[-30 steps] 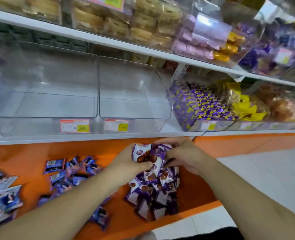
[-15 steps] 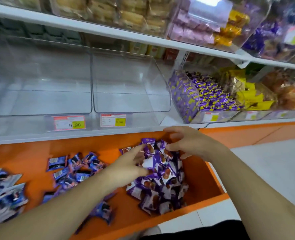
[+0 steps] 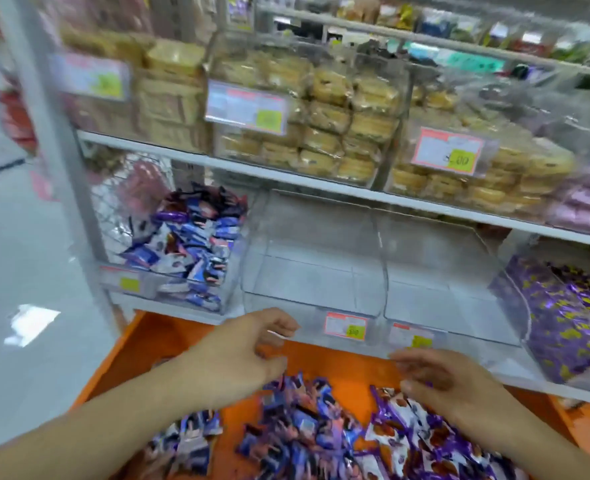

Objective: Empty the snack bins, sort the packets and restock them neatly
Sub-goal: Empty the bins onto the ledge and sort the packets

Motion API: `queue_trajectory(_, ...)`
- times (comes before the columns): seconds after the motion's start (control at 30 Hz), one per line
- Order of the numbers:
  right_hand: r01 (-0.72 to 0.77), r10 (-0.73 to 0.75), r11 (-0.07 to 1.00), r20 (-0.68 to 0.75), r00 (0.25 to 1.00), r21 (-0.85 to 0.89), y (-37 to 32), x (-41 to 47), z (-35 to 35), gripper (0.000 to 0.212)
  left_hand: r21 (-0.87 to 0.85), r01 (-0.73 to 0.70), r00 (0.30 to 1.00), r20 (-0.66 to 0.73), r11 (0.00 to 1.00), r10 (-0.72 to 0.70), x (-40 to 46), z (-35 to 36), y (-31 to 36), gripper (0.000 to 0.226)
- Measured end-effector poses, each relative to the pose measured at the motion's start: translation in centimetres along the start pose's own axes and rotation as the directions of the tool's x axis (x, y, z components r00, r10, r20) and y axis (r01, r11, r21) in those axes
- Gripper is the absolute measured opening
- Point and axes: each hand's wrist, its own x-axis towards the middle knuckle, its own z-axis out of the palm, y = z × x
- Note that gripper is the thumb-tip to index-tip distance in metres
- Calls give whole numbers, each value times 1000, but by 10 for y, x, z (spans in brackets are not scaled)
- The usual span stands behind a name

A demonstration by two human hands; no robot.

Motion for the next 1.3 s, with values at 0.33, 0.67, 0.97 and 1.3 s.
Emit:
queue_trajectory(0.33,369,-367,929,72,927,-7,-170,73,118,45,330,146,934,-356,933,-20,-8,-139,-98,71)
queue_trajectory(0.67,475,-467,744,142,873,-471,-302,276,171,96,376,248,913,-398,893,-87,6,-156,-141,74)
queue_trajectory(0.97,314,-398,682,24,917,-660,-316,347,189,94,337,255,884,-461,906,-77,10,-154,-145,70)
queue_trajectory(1.3,254,-300,798,6,954,-547,-302,353,191,58,330,246,886,-458,912,-73,8,-153,-143,68)
